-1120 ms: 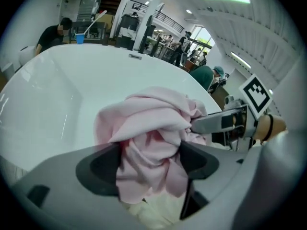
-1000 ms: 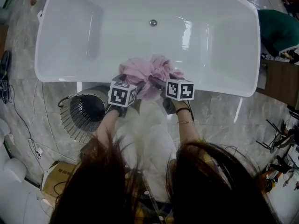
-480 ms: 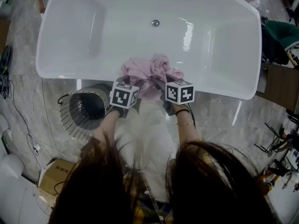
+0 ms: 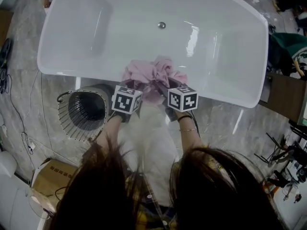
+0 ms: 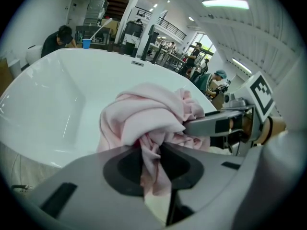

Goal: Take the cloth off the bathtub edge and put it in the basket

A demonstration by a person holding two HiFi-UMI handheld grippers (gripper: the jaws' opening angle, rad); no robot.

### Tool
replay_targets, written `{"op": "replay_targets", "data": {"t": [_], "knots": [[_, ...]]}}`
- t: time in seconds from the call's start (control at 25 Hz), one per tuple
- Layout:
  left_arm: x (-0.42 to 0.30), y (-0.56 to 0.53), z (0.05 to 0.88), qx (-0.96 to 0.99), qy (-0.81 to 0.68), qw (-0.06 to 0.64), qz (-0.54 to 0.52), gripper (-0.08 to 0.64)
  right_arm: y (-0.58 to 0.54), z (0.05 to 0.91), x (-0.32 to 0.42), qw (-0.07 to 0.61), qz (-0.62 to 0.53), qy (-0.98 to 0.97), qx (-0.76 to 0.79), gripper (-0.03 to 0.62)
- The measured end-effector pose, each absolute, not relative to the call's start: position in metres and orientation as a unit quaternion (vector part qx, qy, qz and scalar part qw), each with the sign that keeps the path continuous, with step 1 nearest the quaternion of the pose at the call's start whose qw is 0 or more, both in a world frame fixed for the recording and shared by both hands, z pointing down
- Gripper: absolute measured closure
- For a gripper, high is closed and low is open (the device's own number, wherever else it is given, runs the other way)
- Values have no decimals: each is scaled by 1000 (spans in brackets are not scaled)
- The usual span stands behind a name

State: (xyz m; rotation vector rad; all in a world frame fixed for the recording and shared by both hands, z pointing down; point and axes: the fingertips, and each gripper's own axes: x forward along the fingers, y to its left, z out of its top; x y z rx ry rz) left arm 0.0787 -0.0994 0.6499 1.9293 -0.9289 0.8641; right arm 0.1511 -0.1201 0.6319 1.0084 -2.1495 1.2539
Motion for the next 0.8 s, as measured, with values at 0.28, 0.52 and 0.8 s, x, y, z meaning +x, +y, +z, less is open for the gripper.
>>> {"op": "replay_targets", "data": {"t": [0.28, 0.52, 0.8], "knots": [[62, -105, 636, 757, -402, 407, 315, 462, -129, 618, 131, 235, 439, -803, 327, 425], [29, -110, 624, 733, -455, 420, 281, 462, -142, 603, 92, 258, 415, -828, 275, 425], [-27, -104, 612, 689, -531, 436, 231, 462, -144, 589, 29, 283, 387, -853, 205, 425]]}}
